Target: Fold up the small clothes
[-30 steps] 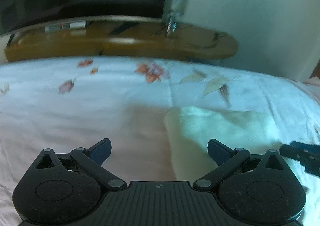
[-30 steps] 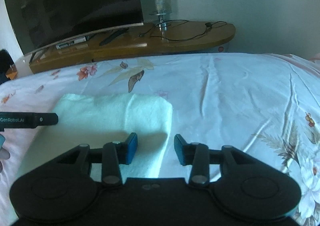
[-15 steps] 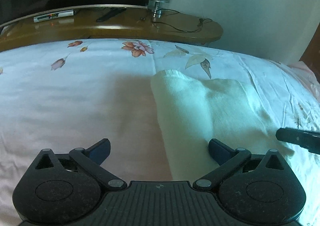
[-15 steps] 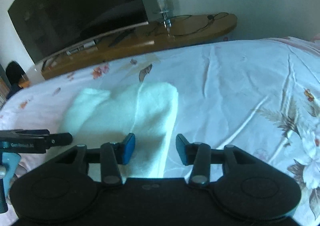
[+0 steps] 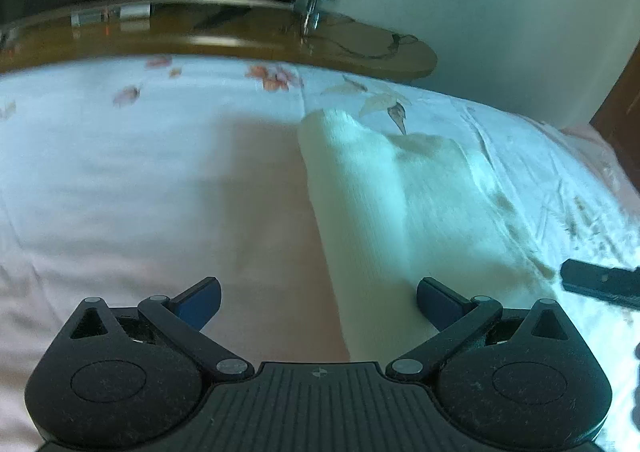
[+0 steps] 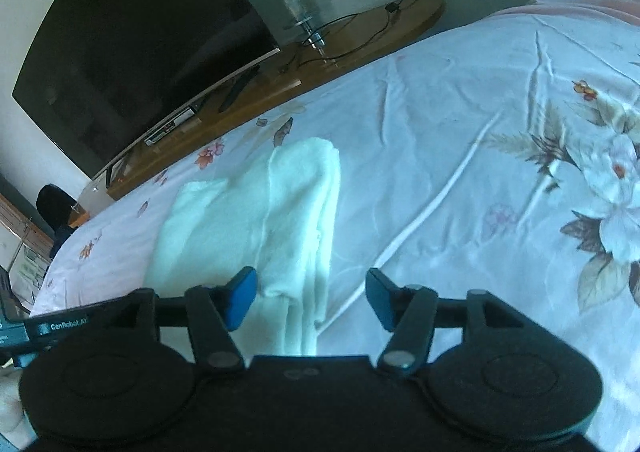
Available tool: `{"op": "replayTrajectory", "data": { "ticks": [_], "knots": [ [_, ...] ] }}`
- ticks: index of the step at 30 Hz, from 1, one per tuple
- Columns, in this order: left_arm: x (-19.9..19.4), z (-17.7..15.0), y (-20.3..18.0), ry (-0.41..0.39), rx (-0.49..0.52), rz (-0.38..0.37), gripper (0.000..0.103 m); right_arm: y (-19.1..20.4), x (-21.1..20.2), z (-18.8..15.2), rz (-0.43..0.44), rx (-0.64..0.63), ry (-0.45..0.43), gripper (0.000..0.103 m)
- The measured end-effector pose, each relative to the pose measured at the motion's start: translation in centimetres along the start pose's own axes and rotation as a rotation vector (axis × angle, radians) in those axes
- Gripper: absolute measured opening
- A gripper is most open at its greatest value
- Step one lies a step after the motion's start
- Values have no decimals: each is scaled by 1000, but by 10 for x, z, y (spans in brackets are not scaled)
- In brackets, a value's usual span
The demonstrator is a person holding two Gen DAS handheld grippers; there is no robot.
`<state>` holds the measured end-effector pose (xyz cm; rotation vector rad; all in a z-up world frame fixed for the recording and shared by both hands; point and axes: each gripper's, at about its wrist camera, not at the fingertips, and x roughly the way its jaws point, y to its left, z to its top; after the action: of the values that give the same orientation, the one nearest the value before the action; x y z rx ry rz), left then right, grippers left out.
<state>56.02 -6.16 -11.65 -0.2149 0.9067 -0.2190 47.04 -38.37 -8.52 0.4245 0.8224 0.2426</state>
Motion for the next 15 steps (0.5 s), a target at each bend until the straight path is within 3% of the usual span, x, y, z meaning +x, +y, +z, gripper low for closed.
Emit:
{"op": "replayTrajectory", "data": {
  "ticks": [6,10,15],
  "knots": [
    [2,-19,7,61,-15,-55,103,-2,-2,-10,4,12,16,61],
    [-2,-22,14,61,-34,-106,103,-2,2,-17,22,34,33,61],
    [6,-16,26,99,-153,-320,103,-7,7,-20,61,83,50,61]
  ]
}}
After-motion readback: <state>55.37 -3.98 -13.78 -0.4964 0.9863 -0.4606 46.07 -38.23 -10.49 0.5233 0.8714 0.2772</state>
